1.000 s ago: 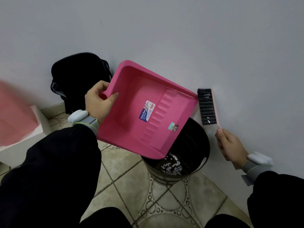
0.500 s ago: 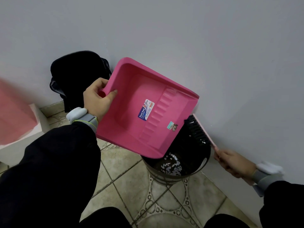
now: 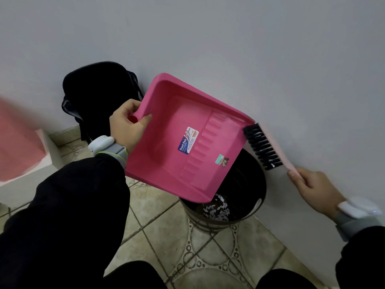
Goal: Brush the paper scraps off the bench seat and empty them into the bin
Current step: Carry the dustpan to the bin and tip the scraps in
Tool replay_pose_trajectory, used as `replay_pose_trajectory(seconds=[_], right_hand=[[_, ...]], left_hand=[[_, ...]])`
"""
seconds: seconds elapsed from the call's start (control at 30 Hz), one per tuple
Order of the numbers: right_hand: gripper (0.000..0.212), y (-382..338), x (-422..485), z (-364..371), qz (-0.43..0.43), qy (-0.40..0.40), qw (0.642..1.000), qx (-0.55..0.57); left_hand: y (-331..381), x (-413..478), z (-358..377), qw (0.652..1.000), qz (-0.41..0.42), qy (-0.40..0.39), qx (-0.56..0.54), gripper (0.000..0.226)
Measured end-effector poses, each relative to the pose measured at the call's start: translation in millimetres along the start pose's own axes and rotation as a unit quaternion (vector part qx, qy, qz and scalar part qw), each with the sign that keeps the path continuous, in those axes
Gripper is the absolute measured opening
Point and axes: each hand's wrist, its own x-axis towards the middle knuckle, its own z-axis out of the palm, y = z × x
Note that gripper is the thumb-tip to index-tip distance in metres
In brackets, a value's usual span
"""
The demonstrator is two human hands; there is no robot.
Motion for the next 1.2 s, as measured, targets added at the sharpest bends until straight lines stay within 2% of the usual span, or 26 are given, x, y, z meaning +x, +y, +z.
replay_pose_trajectory(seconds=[0.1,0.2,0.23,0.3,0.4,0.47,0.63,0.7,0.8,0.9,1.03,1.2], right_hand=[[0.081,-24,10,8,-0.062,0.0,0.996,-0.06],[0.04,-55,40,21,-0.107,0.007,0.987,-0.117],[0.033,-67,51,25,-0.116,0.014,0.986,-0.122],[0.031,-92,69,35,-0.128,0.042,0.981,-0.143],[0.044,-124,84,53,-0.082,0.043,0.975,-0.2],[0.047,-136,81,66,-0.068,0.007,0.974,-0.215],[0.042,-117,39,82,-0.178,-0.134,0.929,-0.297],[0.038,-101,31,68,-0.171,-0.186,0.919,-0.302],[0.031,-75,35,34,-0.131,-0.224,0.913,-0.315],[0.028,-56,39,6,-0.116,-0.222,0.927,-0.28],[0.03,-48,46,-3,-0.089,-0.173,0.975,-0.11],[0.032,-84,58,4,-0.072,-0.176,0.981,0.024]], left_hand=[[6,-5,8,1.0,0.0,-0.011,0.006,0.017],[8,-9,14,1.0,-0.008,-0.022,0.007,0.017],[9,-10,16,1.0,-0.009,-0.028,0.006,0.017],[12,-13,21,0.999,-0.013,-0.033,0.004,0.016],[15,-20,29,0.999,-0.011,-0.035,0.009,0.014],[16,-22,32,0.999,-0.017,-0.025,0.014,0.014],[14,-24,31,0.999,-0.053,0.006,0.013,0.014],[12,-24,29,0.998,-0.056,0.011,0.015,0.013],[8,-21,24,0.997,-0.068,0.019,0.018,0.012],[5,-16,21,0.996,-0.077,0.026,0.028,0.011],[4,-12,19,0.995,-0.087,0.027,0.029,0.012],[20,-13,4,0.989,-0.141,0.025,0.021,0.017]])
